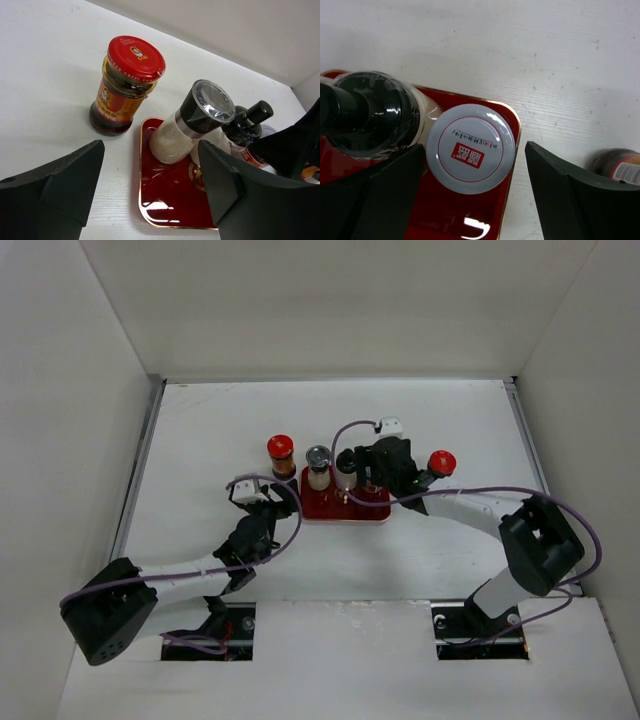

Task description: Organize the condiment bottles

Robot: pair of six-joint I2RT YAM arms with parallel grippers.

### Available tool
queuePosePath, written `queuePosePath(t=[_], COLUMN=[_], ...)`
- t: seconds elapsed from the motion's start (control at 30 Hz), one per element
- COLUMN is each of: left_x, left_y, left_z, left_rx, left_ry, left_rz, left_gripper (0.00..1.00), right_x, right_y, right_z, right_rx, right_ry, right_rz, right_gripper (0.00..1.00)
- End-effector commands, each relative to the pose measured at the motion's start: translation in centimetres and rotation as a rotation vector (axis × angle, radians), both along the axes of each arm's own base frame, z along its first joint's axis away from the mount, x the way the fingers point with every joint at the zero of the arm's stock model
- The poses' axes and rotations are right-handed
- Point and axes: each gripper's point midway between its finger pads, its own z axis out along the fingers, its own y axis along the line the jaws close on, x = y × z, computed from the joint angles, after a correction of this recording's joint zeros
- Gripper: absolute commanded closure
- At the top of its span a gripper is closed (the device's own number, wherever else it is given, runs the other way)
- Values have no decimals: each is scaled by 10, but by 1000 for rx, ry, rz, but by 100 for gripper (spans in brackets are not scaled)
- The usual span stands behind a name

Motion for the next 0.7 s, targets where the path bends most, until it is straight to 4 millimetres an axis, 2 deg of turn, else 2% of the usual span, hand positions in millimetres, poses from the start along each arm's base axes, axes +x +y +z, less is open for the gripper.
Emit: queuePosePath(t=[0.0,0.07,0.23,0.33,0.43,0.47,0.53,0.57,0.63,0.67], left_x=[5,9,10,19,34,40,49,54,63,68], left_y=[3,9,4,2,0,-1,-1,-2,-1,-2], left_z=[13,19,55,66,60,55,43,38,33,33], left_rx=[-47,-50,-46,16,95,124,164,180,204,211], left_ry=[-32,-36,-6,62,143,177,246,272,302,308], left_rz=[19,40,37,48,54,45,38,32,44,43], left_gripper=[25,24,20,16,13,13,12,11,10,10], right_x=[16,10,-13,-30,-43,-46,-53,-58,-64,-65], right_y=[9,3,-17,-25,-31,-33,-35,-35,-35,-35], right_z=[34,42,54,53,57,59,64,68,71,71], right_rx=[95,116,206,270,304,316,342,366,396,403], right_ry=[-140,-167,-220,-240,-278,-294,-318,-330,-348,-353], right_rz=[-35,-53,-106,-127,-140,-148,-153,-152,-145,-143], right_gripper=[7,0,0,0,0,3,20,23,22,19])
